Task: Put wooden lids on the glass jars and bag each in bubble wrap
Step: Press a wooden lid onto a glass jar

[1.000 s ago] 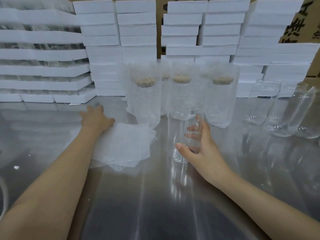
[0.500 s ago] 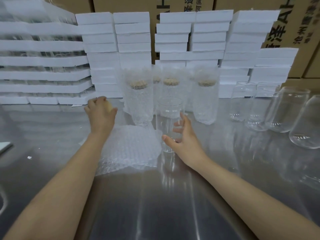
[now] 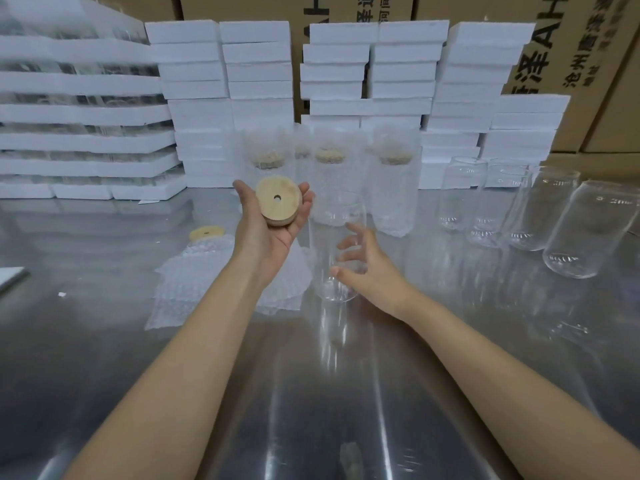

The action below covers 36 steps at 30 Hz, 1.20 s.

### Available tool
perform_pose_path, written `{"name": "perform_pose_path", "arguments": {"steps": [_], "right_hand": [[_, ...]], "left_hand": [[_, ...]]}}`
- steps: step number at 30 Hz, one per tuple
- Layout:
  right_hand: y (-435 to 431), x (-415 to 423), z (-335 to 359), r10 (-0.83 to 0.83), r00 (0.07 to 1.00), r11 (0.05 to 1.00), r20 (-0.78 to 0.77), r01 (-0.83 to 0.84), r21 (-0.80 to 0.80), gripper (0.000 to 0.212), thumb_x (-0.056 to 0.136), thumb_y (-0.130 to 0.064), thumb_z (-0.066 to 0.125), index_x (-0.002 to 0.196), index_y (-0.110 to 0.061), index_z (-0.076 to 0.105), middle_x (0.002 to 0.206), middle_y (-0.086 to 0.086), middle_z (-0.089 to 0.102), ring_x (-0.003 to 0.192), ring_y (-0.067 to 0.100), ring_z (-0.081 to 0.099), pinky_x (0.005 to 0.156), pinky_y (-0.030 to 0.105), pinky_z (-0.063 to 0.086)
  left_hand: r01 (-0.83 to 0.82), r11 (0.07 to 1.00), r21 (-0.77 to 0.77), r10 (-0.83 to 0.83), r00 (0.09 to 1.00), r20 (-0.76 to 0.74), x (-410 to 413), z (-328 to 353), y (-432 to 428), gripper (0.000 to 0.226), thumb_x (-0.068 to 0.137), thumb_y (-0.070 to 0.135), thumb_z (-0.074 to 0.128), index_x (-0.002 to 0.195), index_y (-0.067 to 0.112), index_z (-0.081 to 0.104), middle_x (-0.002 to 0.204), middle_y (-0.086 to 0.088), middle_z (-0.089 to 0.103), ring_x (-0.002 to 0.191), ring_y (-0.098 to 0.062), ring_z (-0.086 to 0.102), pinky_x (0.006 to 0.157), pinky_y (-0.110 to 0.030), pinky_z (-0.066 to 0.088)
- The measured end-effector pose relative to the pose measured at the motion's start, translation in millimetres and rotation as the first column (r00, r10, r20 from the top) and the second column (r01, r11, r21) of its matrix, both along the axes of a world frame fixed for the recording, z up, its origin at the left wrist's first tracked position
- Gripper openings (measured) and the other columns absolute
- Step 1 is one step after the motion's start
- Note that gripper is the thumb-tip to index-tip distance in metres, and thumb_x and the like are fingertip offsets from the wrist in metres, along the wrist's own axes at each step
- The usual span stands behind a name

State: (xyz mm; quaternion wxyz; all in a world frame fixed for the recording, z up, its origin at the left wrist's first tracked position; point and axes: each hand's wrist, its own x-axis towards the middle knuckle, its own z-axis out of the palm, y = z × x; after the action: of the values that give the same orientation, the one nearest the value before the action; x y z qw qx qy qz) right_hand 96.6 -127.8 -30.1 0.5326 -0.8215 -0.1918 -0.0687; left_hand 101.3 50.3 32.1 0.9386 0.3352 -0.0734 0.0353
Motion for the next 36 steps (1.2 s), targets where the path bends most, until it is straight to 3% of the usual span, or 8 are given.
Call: {"name": "perform_pose_path", "arguments": {"steps": [4, 6, 9, 14, 19, 25, 31, 36], "right_hand": [[0, 3, 1, 0.023, 0.999, 0.999, 0.026, -0.022, -0.030, 0.081, 0.083, -0.031, 0.074, 0.146, -0.031, 0.022, 0.117, -0.020, 0.044, 0.112, 0.000, 0.052, 0.091, 0.026, 0.050], [2, 4, 0, 0.031, 0.999, 0.999, 0.030, -0.030, -0.038, 0.081, 0.084, -0.031, 0.073, 0.146, -0.033, 0.022, 0.117, -0.020, 0.044, 0.110, -0.003, 0.052, 0.089, 0.022, 0.049], [4, 2, -1, 0.053, 0.998, 0.997, 0.028, -0.052, -0.055, 0.082, 0.081, -0.039, 0.071, 0.145, -0.037, 0.020, 0.119, -0.020, 0.044, 0.110, -0.006, 0.051, 0.090, 0.020, 0.048], [9, 0, 1, 0.059, 0.998, 0.998, 0.036, -0.057, -0.039, 0.085, 0.073, -0.046, 0.069, 0.143, -0.038, 0.021, 0.120, -0.017, 0.044, 0.111, -0.002, 0.052, 0.092, 0.023, 0.048], [17, 0, -2, 0.061, 0.997, 0.998, 0.046, -0.060, -0.015, 0.083, 0.082, -0.035, 0.074, 0.145, -0.034, 0.020, 0.119, -0.015, 0.044, 0.111, 0.000, 0.052, 0.093, 0.028, 0.050], [18, 1, -2, 0.066, 0.996, 0.998, 0.052, -0.066, 0.009, 0.080, 0.081, -0.037, 0.073, 0.143, -0.036, 0.023, 0.126, -0.009, 0.047, 0.115, 0.005, 0.054, 0.096, 0.041, 0.052], [21, -2, -2, 0.020, 0.999, 0.999, 0.050, -0.022, 0.042, 0.088, 0.070, -0.045, 0.071, 0.144, -0.029, 0.027, 0.127, -0.004, 0.049, 0.114, 0.011, 0.057, 0.092, 0.045, 0.053], [21, -3, -3, 0.010, 0.999, 0.999, 0.045, -0.012, 0.053, 0.081, 0.080, -0.030, 0.075, 0.145, -0.028, 0.027, 0.125, -0.001, 0.050, 0.115, 0.012, 0.056, 0.094, 0.048, 0.052]], "left_hand": [[-0.179, 0.963, 0.200, 0.139, 0.970, 0.197, -7, 5, -2, 0.062, 0.095, 0.050, 0.038, 0.130, 0.000, 0.049, 0.121, -0.011, 0.066, 0.112, -0.023, 0.064, 0.091, -0.037, 0.054], [-0.351, 0.828, 0.438, 0.206, 0.916, 0.344, -14, 8, -6, 0.051, 0.085, 0.048, 0.056, 0.120, 0.012, 0.061, 0.116, 0.002, 0.069, 0.111, -0.013, 0.064, 0.096, -0.033, 0.050], [-0.500, 0.612, 0.614, 0.195, 0.847, 0.495, -20, 9, -13, 0.033, 0.074, 0.045, 0.070, 0.104, 0.031, 0.069, 0.129, 0.010, 0.060, 0.120, -0.003, 0.055, 0.102, -0.027, 0.046], [-0.701, 0.283, 0.655, 0.052, 0.693, 0.719, -25, 8, -19, 0.032, 0.085, 0.035, 0.063, 0.110, 0.017, 0.069, 0.133, 0.001, 0.052, 0.118, 0.005, 0.049, 0.096, -0.015, 0.043], [-0.778, 0.007, 0.628, -0.035, 0.628, 0.778, -22, 3, -24, 0.032, 0.100, 0.024, 0.044, 0.122, 0.010, 0.063, 0.123, -0.005, 0.057, 0.118, -0.021, 0.049, 0.104, -0.034, 0.037], [-0.815, -0.053, 0.578, 0.047, 0.576, 0.816, -18, -3, -31, 0.040, 0.091, 0.047, 0.050, 0.114, 0.018, 0.064, 0.112, 0.005, 0.058, 0.105, -0.013, 0.051, 0.091, -0.039, 0.045], [-0.845, -0.046, 0.533, 0.138, 0.524, 0.841, -15, -3, -39, 0.039, 0.096, 0.041, 0.038, 0.104, 0.019, 0.069, 0.103, 0.006, 0.062, 0.097, -0.012, 0.055, 0.088, -0.036, 0.044], [-0.858, -0.123, 0.498, 0.147, 0.481, 0.865, -15, -2, -38, 0.048, 0.098, 0.037, 0.028, 0.094, 0.016, 0.071, 0.094, 0.004, 0.064, 0.091, -0.017, 0.056, 0.092, -0.028, 0.035]]}}
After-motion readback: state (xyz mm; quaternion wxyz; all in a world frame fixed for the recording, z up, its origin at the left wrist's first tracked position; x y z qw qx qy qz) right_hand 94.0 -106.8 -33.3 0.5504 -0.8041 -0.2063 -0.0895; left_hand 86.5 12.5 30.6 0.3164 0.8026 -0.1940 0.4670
